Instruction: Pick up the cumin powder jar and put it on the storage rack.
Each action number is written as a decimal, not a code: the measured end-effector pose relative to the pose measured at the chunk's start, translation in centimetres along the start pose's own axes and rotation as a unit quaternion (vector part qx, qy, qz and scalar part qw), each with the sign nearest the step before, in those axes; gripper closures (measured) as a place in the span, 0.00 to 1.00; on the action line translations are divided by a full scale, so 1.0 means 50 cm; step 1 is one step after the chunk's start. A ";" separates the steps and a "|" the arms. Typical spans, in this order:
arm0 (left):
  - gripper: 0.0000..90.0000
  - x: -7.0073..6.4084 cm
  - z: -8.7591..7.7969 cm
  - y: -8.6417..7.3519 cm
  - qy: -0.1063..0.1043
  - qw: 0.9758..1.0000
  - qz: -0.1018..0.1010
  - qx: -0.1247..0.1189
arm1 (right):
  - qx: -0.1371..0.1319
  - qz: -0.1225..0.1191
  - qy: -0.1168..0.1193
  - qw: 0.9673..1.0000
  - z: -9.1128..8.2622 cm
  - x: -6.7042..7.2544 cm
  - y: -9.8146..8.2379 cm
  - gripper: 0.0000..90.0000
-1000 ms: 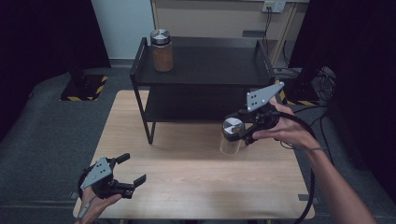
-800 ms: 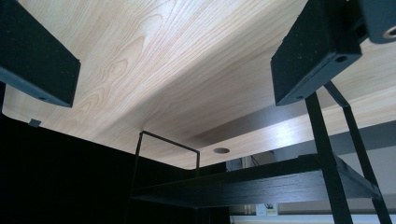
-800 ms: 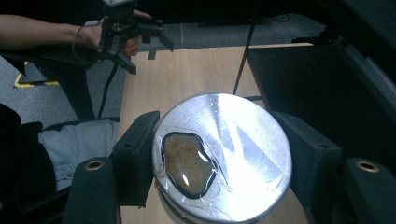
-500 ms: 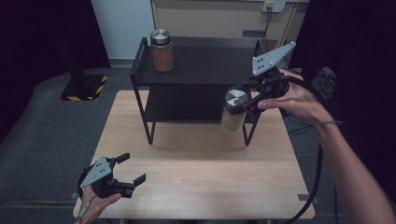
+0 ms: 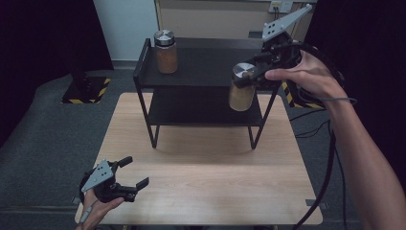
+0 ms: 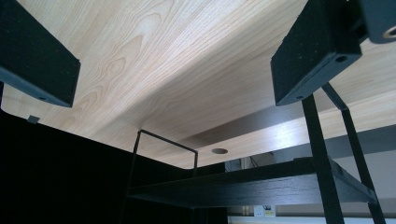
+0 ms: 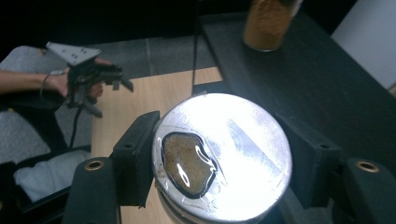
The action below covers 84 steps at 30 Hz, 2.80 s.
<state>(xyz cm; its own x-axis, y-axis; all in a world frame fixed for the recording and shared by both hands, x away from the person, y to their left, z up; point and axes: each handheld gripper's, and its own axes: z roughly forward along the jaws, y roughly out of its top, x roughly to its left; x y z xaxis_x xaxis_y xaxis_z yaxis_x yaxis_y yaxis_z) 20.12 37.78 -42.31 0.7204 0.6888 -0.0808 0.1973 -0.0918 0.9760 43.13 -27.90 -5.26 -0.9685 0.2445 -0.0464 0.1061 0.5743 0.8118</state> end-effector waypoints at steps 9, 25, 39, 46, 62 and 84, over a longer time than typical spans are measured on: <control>0.00 0.002 0.000 0.000 0.005 1.000 -0.003 0.004 | 0.007 0.044 -0.069 0.997 0.011 -0.031 0.043 0.39; 0.00 0.005 -0.001 -0.002 0.007 1.000 -0.007 0.003 | 0.015 0.120 -0.195 0.973 0.018 -0.080 0.057 0.39; 0.01 0.005 0.000 -0.001 0.008 1.000 -0.005 0.006 | 0.010 0.154 -0.211 0.965 0.016 -0.107 -0.001 0.39; 0.01 0.004 0.000 -0.001 0.007 1.000 -0.005 0.006 | -0.003 0.162 -0.206 0.965 0.011 -0.108 -0.022 0.39; 0.01 0.003 0.002 0.000 0.005 1.000 -0.001 0.006 | -0.127 0.156 -0.234 0.951 -0.056 -0.044 -0.095 0.08; 0.01 -0.002 0.004 0.002 0.002 1.000 0.006 0.007 | -0.134 0.101 -0.229 0.959 -0.098 0.050 -0.132 0.08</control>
<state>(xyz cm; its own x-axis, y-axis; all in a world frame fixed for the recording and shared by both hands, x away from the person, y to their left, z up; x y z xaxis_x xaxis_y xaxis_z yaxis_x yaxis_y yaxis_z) 20.18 37.56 -42.22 0.7201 0.6904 -0.0689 0.1990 -0.1103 0.9738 38.88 -34.90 -7.85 -0.7276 0.6822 -0.0730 0.1608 0.2730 0.9485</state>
